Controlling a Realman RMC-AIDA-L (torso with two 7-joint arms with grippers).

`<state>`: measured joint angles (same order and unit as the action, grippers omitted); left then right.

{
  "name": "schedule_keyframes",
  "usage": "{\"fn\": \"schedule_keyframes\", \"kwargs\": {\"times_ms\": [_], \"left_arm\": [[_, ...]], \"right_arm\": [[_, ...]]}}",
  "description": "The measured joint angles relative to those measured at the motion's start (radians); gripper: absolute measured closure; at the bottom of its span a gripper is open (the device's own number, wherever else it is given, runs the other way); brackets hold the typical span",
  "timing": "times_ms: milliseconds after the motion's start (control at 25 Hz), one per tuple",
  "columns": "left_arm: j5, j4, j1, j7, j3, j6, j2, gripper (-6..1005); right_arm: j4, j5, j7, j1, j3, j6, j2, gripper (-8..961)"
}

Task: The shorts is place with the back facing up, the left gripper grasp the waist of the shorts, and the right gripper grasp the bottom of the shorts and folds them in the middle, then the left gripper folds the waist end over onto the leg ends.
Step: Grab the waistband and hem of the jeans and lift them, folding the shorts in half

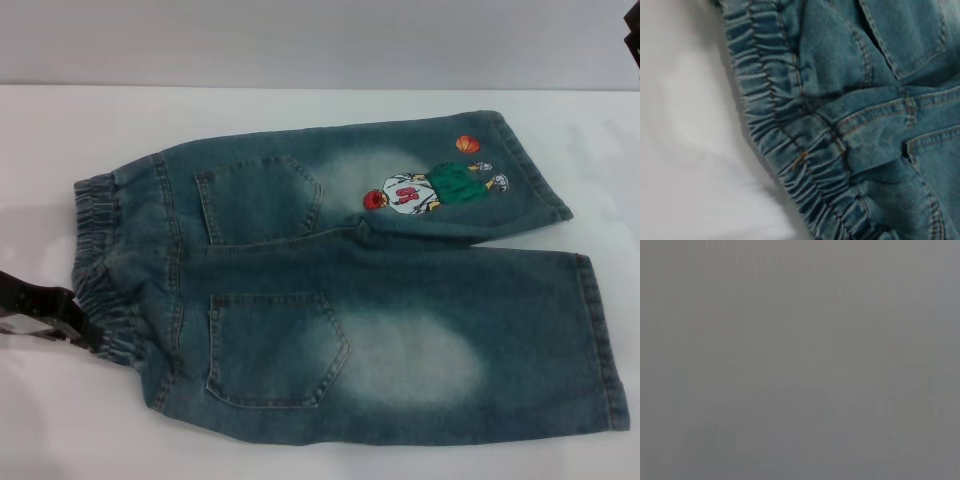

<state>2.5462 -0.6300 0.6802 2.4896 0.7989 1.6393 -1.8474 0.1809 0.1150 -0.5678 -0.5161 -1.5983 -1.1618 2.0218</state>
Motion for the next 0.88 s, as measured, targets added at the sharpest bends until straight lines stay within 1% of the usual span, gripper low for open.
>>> {"fn": "schedule_keyframes", "kwargs": {"times_ms": [240, 280, 360, 440, 560, 640, 680, 760, 880], "left_arm": [[0.0, -0.012, -0.012, 0.0, 0.004, -0.055, 0.004, 959], [0.0, -0.016, -0.016, 0.0, 0.004, -0.066, 0.004, 959], [0.0, -0.025, -0.026, -0.004, 0.002, -0.084, 0.005, 958], [0.0, -0.025, -0.026, -0.004, 0.002, -0.084, 0.005, 958], [0.0, -0.036, -0.041, -0.035, -0.009, -0.112, 0.007, 960], [0.0, -0.044, -0.045, -0.047, -0.012, -0.12, 0.007, 962], [-0.001, -0.057, -0.051, -0.063, -0.012, -0.136, 0.007, 963], [-0.001, -0.063, -0.051, -0.07, -0.011, -0.145, 0.004, 964], [-0.001, -0.077, -0.052, -0.078, -0.011, -0.155, -0.002, 967]], "right_arm": [[0.007, -0.018, -0.029, -0.003, -0.006, 0.001, 0.0, 386], [0.007, -0.032, -0.047, -0.005, -0.008, 0.001, -0.002, 386], [0.008, -0.094, -0.112, -0.012, -0.008, 0.002, -0.011, 386], [0.007, -0.159, -0.174, -0.024, -0.007, 0.005, -0.024, 386], [0.008, -0.285, -0.275, -0.048, -0.007, 0.005, -0.049, 385], [0.014, -0.391, -0.363, -0.067, -0.005, 0.005, -0.073, 385], [0.017, -0.427, -0.395, -0.073, -0.004, 0.005, -0.08, 385], [0.025, -0.516, -0.475, -0.087, -0.003, 0.001, -0.1, 385], [0.06, -0.639, -0.552, -0.091, -0.003, -0.008, -0.122, 385]]}}
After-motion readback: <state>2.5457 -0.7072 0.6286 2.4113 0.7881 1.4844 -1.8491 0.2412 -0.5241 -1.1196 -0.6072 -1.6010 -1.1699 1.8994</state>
